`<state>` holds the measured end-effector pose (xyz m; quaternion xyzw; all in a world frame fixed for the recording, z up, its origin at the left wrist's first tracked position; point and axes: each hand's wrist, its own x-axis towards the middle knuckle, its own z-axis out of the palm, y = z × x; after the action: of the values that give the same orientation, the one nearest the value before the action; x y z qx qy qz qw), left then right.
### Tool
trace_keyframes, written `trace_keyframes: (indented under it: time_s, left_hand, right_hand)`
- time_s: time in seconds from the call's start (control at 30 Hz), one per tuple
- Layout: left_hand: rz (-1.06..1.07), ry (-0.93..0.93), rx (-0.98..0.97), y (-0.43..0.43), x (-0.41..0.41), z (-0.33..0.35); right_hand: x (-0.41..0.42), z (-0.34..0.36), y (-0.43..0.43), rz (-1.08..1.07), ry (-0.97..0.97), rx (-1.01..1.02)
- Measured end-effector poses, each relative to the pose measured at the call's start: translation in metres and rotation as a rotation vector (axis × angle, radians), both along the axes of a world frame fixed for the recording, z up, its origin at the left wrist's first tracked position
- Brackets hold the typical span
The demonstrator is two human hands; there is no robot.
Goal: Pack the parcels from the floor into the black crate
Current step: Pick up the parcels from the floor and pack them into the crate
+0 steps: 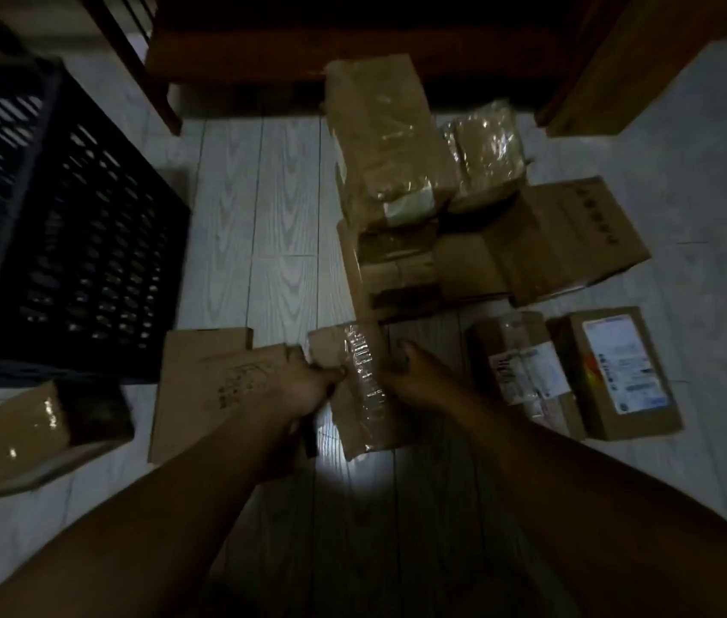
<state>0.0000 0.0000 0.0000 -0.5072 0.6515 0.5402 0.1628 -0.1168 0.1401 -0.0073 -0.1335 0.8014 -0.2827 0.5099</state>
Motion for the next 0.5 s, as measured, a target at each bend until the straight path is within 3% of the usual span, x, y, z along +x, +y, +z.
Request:
trace_keyframes:
  time_s: [0.17, 0.23, 0.37, 0.5]
  left_hand:
    - [0.068, 0.107, 0.268, 0.014, -0.004, -0.017]
    - [0.113, 0.143, 0.29, 0.014, -0.002, -0.004]
    - [0.128, 0.112, 0.344, 0.011, 0.006, 0.054]
    - [0.124, 0.099, 0.37, 0.002, 0.012, 0.157]
  right_hand:
    - [0.011, -0.027, -0.007, 0.026, -0.038, 0.029]
    - [0.014, -0.019, -0.008, 0.002, -0.039, 0.033]
    - [0.023, 0.042, -0.008, -0.035, -0.036, 0.007]
    - [0.03, 0.148, -0.011, -0.042, -0.055, -0.009]
